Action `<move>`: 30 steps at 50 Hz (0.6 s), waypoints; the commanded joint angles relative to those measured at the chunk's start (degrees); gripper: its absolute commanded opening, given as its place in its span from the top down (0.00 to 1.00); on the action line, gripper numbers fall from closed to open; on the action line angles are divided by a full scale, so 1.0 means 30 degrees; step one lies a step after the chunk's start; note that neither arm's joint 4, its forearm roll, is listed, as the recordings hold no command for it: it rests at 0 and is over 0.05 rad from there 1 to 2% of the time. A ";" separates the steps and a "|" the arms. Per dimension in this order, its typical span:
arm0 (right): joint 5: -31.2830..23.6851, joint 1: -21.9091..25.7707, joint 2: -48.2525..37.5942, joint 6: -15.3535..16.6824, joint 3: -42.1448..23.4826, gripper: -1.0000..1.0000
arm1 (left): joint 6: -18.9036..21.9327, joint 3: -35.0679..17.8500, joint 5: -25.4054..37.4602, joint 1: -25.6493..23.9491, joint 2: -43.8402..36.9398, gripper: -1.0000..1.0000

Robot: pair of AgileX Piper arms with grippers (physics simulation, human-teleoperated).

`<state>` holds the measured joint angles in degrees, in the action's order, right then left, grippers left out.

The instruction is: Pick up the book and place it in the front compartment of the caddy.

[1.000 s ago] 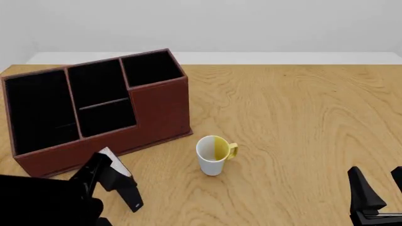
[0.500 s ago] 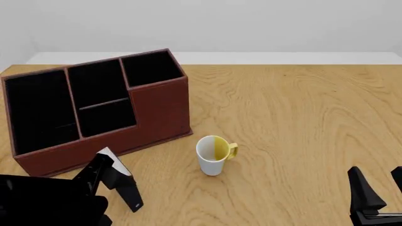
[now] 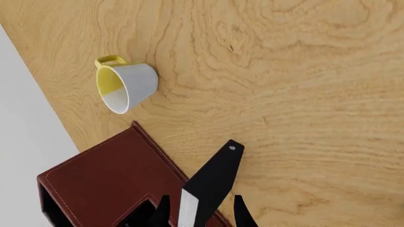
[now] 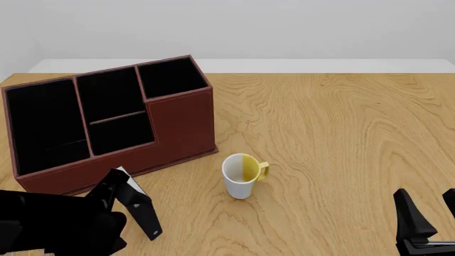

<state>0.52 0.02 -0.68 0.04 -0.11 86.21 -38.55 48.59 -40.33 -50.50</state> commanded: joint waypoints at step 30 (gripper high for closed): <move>0.0000 -0.0001 -0.0002 -0.0004 0.0000 0.00 | 0.1222 0.0487 -0.1876 0.2056 -0.1376 0.00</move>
<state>0.52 0.02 -0.68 0.03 -0.11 89.35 -37.94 44.25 -35.04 -53.98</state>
